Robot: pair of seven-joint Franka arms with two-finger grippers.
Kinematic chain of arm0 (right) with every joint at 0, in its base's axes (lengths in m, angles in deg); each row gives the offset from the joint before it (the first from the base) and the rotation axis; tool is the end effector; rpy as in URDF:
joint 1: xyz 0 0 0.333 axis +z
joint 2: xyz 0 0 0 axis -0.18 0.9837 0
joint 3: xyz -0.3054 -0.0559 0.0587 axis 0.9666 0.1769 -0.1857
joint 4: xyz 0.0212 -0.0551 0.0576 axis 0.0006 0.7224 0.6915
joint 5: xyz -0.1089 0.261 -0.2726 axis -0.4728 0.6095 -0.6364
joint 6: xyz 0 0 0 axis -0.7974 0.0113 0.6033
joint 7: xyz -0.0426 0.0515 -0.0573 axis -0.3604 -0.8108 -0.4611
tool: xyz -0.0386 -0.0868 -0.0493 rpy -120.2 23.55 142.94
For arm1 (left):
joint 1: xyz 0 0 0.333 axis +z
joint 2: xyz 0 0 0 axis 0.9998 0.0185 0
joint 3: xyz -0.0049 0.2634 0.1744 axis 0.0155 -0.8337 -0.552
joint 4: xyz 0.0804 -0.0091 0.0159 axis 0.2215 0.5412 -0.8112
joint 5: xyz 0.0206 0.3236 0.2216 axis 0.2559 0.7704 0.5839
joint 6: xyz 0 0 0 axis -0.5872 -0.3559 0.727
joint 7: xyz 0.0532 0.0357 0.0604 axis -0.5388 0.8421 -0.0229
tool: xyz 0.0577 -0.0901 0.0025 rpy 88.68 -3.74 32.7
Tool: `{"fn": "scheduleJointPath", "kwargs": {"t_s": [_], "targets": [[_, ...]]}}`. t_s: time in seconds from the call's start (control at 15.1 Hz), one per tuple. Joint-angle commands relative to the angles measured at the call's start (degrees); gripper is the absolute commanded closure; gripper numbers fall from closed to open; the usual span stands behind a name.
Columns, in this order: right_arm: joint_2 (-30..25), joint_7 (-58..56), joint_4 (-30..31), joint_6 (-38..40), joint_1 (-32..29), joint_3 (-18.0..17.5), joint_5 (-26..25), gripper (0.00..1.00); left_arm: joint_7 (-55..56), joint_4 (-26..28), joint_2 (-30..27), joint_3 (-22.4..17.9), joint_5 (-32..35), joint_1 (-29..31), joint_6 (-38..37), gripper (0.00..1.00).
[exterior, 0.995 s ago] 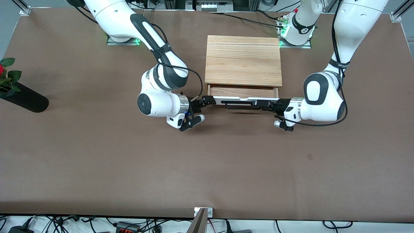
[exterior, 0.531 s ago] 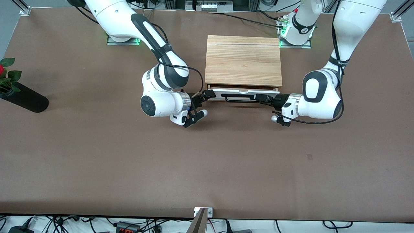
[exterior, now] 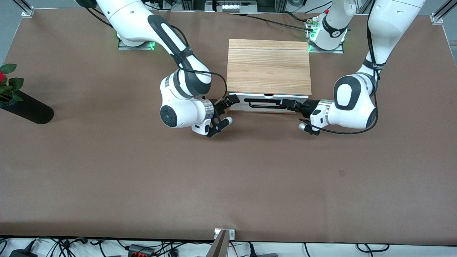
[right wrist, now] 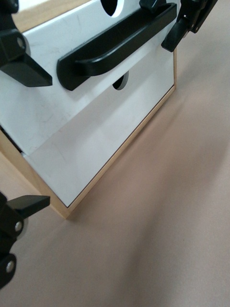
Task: Close drawer with both arms simultaneously
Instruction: 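Push the white drawer into the cabinet with both grippers together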
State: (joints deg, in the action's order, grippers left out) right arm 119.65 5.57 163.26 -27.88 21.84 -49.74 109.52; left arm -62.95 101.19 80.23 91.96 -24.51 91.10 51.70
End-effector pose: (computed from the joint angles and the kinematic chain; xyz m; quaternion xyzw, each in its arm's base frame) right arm 0.5398 0.4484 0.2506 -0.9073 -0.2143 0.1548 0.3271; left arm 0.5274 -0.1739 0.2333 0.8934 -0.0424 -0.1975 0.4013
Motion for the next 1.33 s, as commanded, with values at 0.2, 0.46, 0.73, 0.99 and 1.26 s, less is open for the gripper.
{"fn": "scheduleJointPath", "kwargs": {"t_s": [0.2, 0.46, 0.73, 0.99, 1.26], "targets": [[0.51, -3.36, 0.39, 1.62, 0.40, -0.08, 1.13, 0.00, -0.47, 3.36, -3.17, 0.48, -1.60, 1.09, -2.61, 0.00], [0.87, -4.07, 0.39, 1.97, 0.40, -0.08, 1.13, 0.00, -0.47, 2.93, -3.08, 0.30, -1.60, 1.35, -3.58, 0.00], [0.78, -4.16, 0.13, 2.41, -0.21, -0.08, 0.34, 0.00, 1.63, -1.81, -2.99, -0.23, -0.55, 1.44, -4.63, 0.00], [0.52, -3.72, -2.15, 2.41, -1.27, 0.53, -0.10, 0.00, 6.10, -12.69, -2.55, -1.55, 10.14, 1.35, -10.50, 0.00], [-0.10, -2.05, -4.97, 2.58, -4.78, 0.62, -5.45, 0.00, 11.65, -25.53, -1.59, -1.55, 24.56, 1.27, -19.65, 0.00]]}}
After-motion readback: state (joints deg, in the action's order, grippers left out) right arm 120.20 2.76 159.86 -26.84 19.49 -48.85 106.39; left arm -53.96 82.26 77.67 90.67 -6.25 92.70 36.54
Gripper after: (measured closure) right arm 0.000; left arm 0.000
